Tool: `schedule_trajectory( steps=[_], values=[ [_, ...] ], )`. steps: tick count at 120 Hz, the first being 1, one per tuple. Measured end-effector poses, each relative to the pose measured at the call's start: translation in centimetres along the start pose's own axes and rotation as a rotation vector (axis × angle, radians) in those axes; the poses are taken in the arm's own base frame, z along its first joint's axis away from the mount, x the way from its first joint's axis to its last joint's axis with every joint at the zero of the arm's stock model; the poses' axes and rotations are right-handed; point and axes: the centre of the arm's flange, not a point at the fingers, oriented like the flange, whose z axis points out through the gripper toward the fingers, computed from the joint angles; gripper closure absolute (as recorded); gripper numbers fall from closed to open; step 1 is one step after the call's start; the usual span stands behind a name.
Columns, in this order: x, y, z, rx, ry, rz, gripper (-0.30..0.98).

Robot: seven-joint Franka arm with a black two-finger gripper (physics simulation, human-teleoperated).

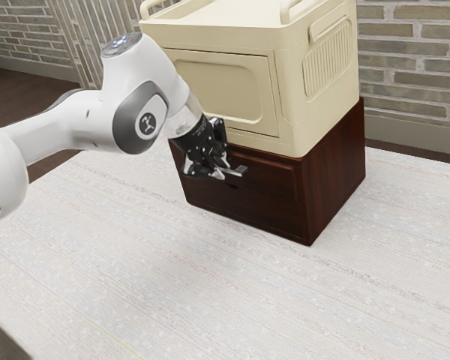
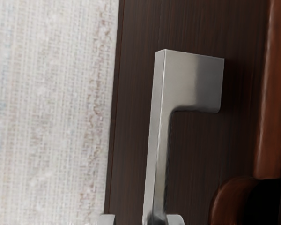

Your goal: Pull the drawer handle with one arm to open the drawer

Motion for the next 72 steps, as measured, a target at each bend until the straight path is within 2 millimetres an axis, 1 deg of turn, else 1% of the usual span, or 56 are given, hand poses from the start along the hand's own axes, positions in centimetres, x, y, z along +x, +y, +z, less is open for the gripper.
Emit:
schedule_trajectory(
  steps=[12, 29, 49, 72],
  values=[
    [0.0, 0.1, -0.2, -0.002, -0.001, -0.001, 0.71],
    [0.0, 0.0, -0.1, 0.002, -0.001, 0.001, 0.75],
    [0.0, -0.5, -0.1, 0.012, -0.001, 0.001, 0.78],
    [-0.1, -1.7, -1.0, 0.016, -0.001, 0.001, 0.79]
  ],
)
